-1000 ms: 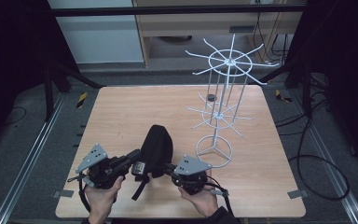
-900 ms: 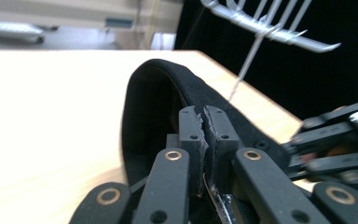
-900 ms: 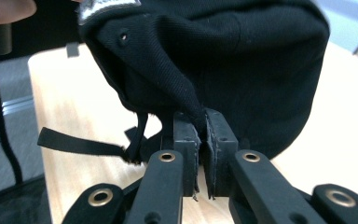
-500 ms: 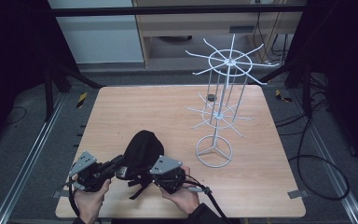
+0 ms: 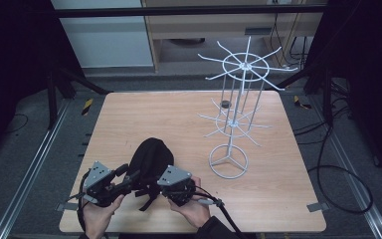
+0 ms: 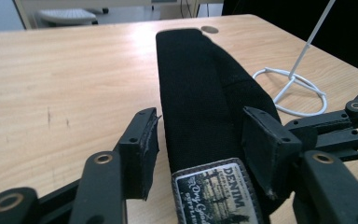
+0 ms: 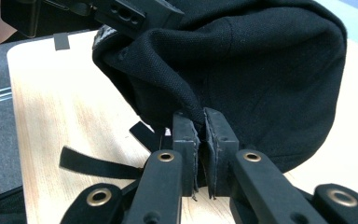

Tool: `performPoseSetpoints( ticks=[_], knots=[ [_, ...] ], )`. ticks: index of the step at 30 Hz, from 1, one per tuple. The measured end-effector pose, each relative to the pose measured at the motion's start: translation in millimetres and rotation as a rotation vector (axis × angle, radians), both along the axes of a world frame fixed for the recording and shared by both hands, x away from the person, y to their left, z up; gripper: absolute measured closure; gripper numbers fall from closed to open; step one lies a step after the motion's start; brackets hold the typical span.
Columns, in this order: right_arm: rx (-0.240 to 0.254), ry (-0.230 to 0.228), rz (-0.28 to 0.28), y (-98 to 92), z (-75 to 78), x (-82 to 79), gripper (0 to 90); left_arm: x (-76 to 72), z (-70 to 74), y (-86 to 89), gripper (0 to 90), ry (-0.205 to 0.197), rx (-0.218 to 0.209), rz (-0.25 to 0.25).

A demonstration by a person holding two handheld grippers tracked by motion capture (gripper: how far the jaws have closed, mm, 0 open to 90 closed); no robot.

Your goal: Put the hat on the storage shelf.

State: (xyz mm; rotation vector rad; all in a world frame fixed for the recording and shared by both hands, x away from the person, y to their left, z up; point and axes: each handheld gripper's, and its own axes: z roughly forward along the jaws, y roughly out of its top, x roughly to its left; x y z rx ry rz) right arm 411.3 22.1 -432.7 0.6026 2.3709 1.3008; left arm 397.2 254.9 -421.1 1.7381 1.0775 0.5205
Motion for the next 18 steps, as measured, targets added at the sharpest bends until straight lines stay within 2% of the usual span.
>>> performPoseSetpoints(
  ticks=[4, 9, 13, 14, 18],
  knots=[
    [-0.005, -0.003, 0.006, 5.3, -3.7, -0.3, 83.9, 1.5, -4.5, 1.6, 56.5, 0.022, 0.039, 0.035],
    [-0.005, -0.007, 0.014, 11.5, -4.6, 0.5, 79.5, 3.4, -6.9, 8.1, 61.1, 0.028, 0.049, 0.071],
    [0.014, -0.022, 0.02, 11.9, -4.9, 0.3, 64.6, 8.5, -12.3, 16.1, 62.0, 0.046, 0.051, 0.097],
    [0.014, -0.022, 0.02, 11.9, -4.9, 0.3, 64.6, 9.9, -13.6, 18.4, 62.0, 0.053, 0.054, 0.104],
    [0.072, -0.003, 0.026, -0.6, -1.9, -1.1, 50.6, 15.6, -19.3, 29.7, 61.9, 0.077, 0.061, 0.14]
  ],
)
